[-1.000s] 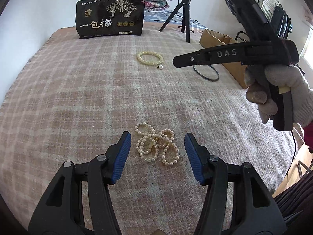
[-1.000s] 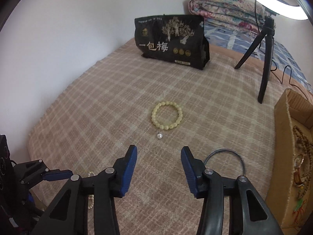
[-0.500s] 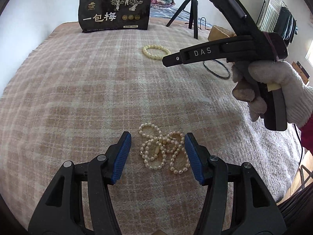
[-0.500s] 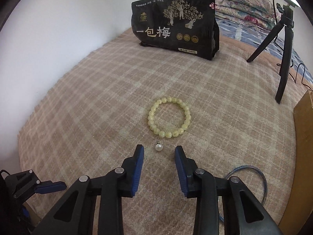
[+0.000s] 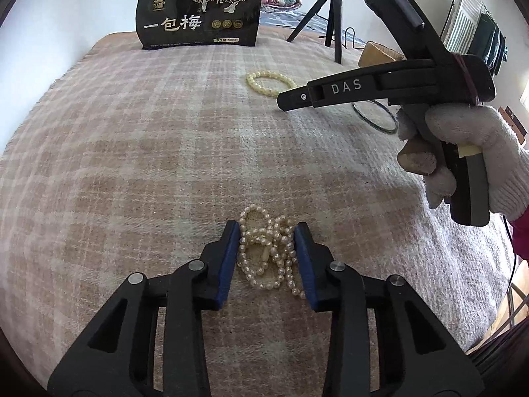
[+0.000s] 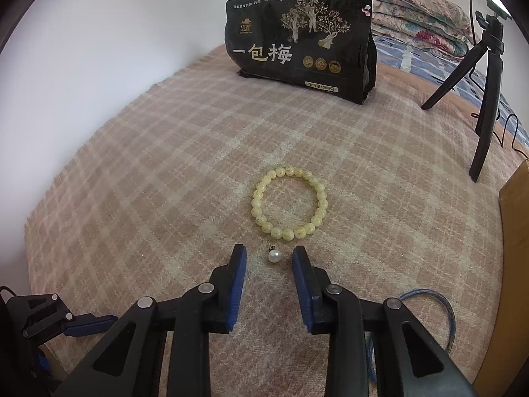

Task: Organize jewelry
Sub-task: 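Move the left gripper to the pearl necklace while the right approaches the small pearl stud, then close the left gripper on the pearl necklace while the right closes on the pearl stud, then carry the necklace in the left gripper over the box while the right carries the stud there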

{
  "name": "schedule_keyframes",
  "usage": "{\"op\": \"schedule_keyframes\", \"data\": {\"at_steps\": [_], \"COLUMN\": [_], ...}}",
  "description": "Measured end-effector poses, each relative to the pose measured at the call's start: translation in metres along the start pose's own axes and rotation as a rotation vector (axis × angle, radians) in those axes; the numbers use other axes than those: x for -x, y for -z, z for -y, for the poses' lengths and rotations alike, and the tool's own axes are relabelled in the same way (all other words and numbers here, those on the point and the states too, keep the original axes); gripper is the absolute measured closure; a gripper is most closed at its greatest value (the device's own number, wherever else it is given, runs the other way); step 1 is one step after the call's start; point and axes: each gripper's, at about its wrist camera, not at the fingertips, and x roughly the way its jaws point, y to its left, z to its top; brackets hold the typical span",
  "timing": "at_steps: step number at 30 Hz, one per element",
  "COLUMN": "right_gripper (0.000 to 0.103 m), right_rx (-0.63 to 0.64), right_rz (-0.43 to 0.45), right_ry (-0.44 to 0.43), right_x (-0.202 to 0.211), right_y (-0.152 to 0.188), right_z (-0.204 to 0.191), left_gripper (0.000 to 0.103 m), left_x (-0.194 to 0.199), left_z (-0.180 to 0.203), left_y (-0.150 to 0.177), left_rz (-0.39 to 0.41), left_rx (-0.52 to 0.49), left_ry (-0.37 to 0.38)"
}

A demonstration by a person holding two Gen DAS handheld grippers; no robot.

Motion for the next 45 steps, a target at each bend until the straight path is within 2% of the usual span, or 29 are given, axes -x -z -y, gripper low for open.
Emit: {"op": "schedule_keyframes", "data": {"at_steps": [6, 8, 13, 22, 31, 45], "right_gripper": [0.078, 0.081, 0.096, 0.097, 0.097, 0.097], "right_rx": [0.014, 0.014, 0.001, -0.022, -0.073, -0.146], "right_rz": [-0.013, -0.017, -0.02, -0.007, 0.036, 0.148], "right_ry": [0.019, 0.017, 0.017, 0.015, 0.007, 0.028], "right_x": [-0.005, -0.006, -0.005, 0.007, 0.047, 0.142], "right_y": [-0.003, -0.004, -0.004, 0.002, 0.009, 0.028], "right_z": [-0.005, -0.005, -0.003, -0.002, 0.01, 0.034], "left_gripper": [0.075, 0.08, 0.085, 0.091, 0.092, 0.093], "left_x": [0.0, 0.0, 0.0, 0.006, 0.023, 0.053], "left_z": [-0.001, -0.002, -0.004, -0.006, -0.012, -0.005], "left_y": [0.0, 0.0, 0.0, 0.0, -0.001, -0.027], "left_rz": [0.003, 0.004, 0.005, 0.003, 0.022, 0.093], "left_rx": [0.007, 0.012, 0.03, 0.07, 0.089, 0.046], "left_ry": [0.002, 0.0, 0.001, 0.018, 0.007, 0.001]}}
